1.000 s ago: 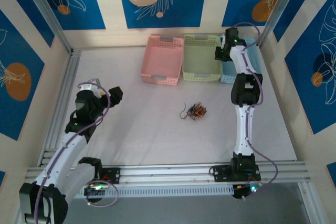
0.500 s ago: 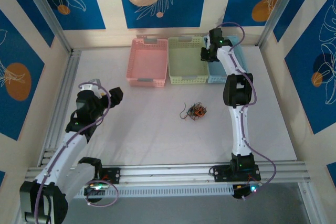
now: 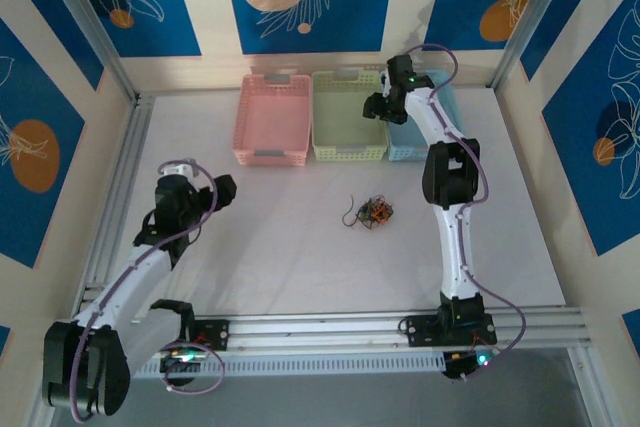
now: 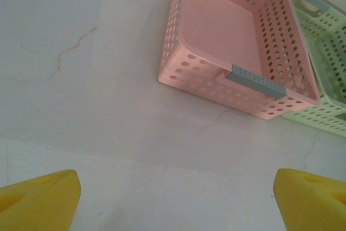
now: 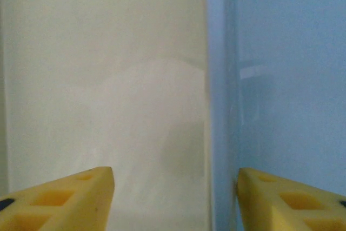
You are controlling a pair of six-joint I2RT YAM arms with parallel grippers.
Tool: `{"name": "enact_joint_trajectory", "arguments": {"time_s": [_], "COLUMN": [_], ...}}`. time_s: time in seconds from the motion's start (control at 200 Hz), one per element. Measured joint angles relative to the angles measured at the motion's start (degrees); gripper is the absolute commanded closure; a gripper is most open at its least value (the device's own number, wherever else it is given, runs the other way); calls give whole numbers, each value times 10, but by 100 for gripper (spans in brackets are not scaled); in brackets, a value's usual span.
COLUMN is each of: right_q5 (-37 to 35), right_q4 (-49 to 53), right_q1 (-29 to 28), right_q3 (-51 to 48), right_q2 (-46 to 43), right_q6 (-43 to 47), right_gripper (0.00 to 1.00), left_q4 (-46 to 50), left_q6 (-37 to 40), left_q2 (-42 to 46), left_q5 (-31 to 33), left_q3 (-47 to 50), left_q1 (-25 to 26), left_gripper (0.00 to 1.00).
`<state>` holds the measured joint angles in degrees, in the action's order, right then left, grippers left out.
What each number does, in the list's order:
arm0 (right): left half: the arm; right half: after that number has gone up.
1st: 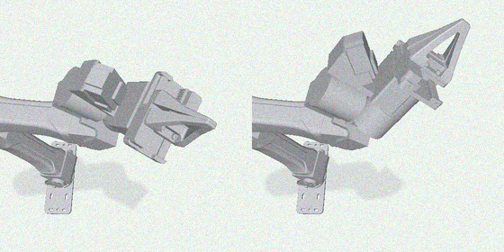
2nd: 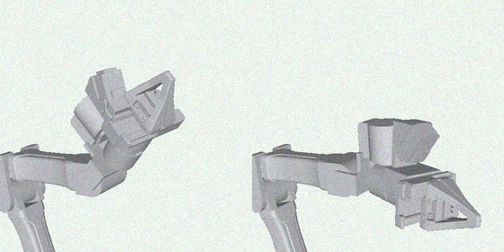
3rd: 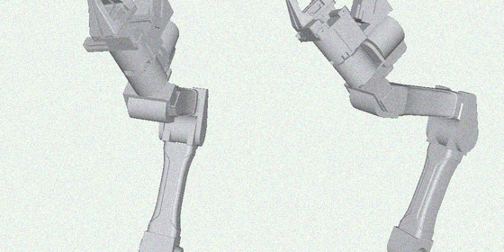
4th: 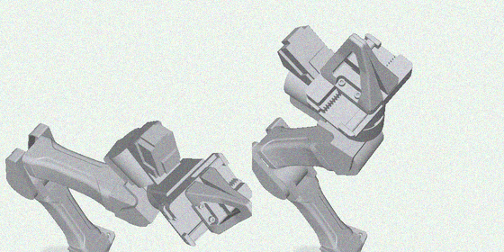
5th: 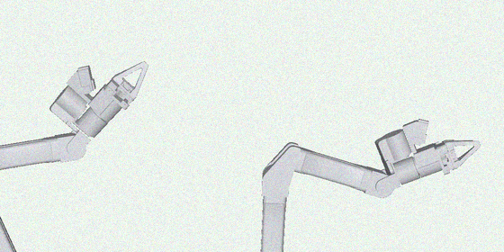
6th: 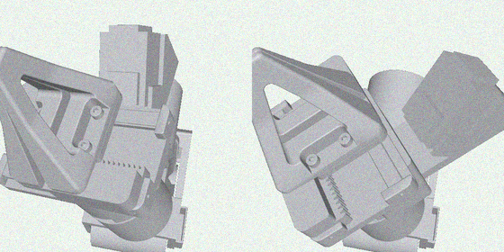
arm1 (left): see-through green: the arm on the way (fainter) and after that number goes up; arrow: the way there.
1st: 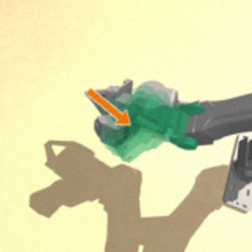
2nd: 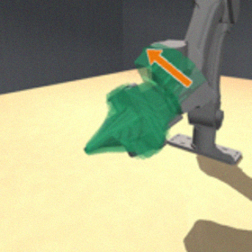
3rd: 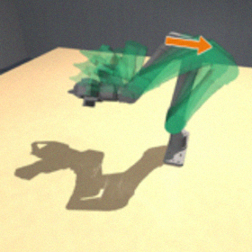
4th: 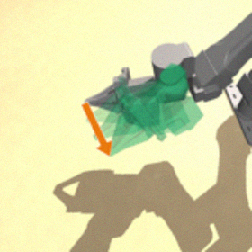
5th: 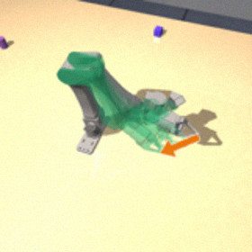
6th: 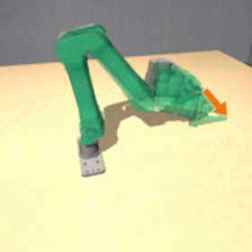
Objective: Untangle the cables
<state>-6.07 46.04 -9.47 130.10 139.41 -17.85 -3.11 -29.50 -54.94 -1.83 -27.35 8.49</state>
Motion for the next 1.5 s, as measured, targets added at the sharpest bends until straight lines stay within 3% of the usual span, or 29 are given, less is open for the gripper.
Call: {"name": "enact_joint_trajectory", "arguments": {"time_s": [0.16,0.4,0.525,0.7,0.94,1.125,1.286,1.501], "right_q5": [-2,-9,-5,23,52,67,92,138], "right_q4": [-36,-119,-136,-128,-100,-73,-68,-79], "right_q1": [-7,-16,-24,-34,-75,-111,-166,-251], "right_q3": [-137,-437,-571,-667,-662,-660,-661,-655], "right_q2": [-136,-409,-485,-471,-423,-414,-414,-378], "right_q6": [-7,-43,-63,-84,-88,-86,-85,-90], "right_gripper": [34,33,31,32,32,38,45,46], "left_q4": [-9,-27,-36,-46,-50,-51,-55,-57], "left_q6": [0,3,10,15,19,26,26,27], "left_q2": [0,8,15,20,20,18,11,11], "left_q5": [5,11,19,28,38,41,43,45], "left_q3": [5,24,31,38,43,45,45,46], "left_q1": [0,0,0,0,0,0,0,0], "left_gripper": [8,8,8,8,8,8,8,8]}}
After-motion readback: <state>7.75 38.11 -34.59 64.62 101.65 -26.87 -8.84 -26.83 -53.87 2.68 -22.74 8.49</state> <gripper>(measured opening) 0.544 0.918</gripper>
